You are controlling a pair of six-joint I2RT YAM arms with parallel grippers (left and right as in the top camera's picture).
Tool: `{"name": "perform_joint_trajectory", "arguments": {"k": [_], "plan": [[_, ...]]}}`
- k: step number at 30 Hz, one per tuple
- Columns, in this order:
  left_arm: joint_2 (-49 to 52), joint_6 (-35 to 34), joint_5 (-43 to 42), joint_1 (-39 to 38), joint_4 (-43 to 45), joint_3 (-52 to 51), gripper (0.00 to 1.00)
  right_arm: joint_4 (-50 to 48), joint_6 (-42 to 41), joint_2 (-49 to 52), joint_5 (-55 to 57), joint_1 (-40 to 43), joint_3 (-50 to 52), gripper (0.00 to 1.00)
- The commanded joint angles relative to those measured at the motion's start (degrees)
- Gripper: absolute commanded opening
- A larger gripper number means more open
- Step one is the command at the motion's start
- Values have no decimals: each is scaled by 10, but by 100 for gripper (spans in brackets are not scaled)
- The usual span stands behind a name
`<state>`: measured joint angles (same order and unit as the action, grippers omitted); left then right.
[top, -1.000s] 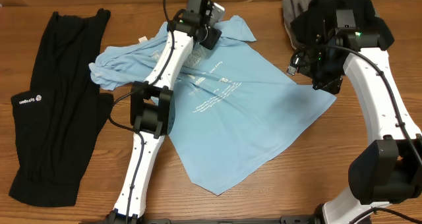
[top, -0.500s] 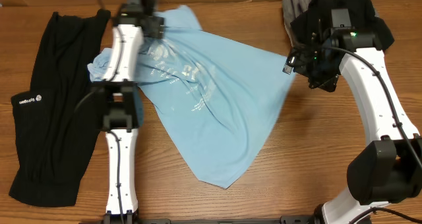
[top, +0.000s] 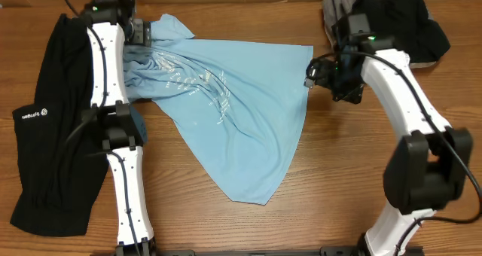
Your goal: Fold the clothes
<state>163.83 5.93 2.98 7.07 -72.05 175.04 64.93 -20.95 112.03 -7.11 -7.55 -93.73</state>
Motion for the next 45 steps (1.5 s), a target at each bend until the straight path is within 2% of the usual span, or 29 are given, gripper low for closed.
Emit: {"name": "perform_joint_trajectory", "arguments": {"k": [1, 8, 13, 21, 25, 28, 33, 35, 39, 45], "plan": [[-64, 3, -40, -6, -8, 50, 96, -5, 2, -7, 0, -2, -1, 96], [-204, 5, -45, -6, -49, 50, 100, 12, 2, -44, -22, -2, -9, 95], [-295, 5, -45, 1, -103, 50, 100, 51, 2, -122, -21, -5, -16, 94], [-382, 4, -48, 2, -194, 50, 100, 146, -1, -236, -26, -19, -15, 93], [-399, 2, -100, 2, -247, 49, 100, 177, -5, -244, -34, -67, -7, 93], [-398, -8, -144, 0, -247, 42, 100, 136, -23, -240, -16, -109, 25, 95], [-393, -8, -150, -12, -247, 20, 100, 7, -44, -222, -4, -134, 109, 94], [-391, -8, -150, -13, -247, 6, 100, -59, -41, -209, -5, -133, 150, 88], [-388, -8, -150, -13, -245, -33, 100, -184, 62, -159, -12, -142, 193, 79], [-387, -8, -150, -13, -211, -118, 100, -236, 64, -58, -1, -145, 192, 61]]}}
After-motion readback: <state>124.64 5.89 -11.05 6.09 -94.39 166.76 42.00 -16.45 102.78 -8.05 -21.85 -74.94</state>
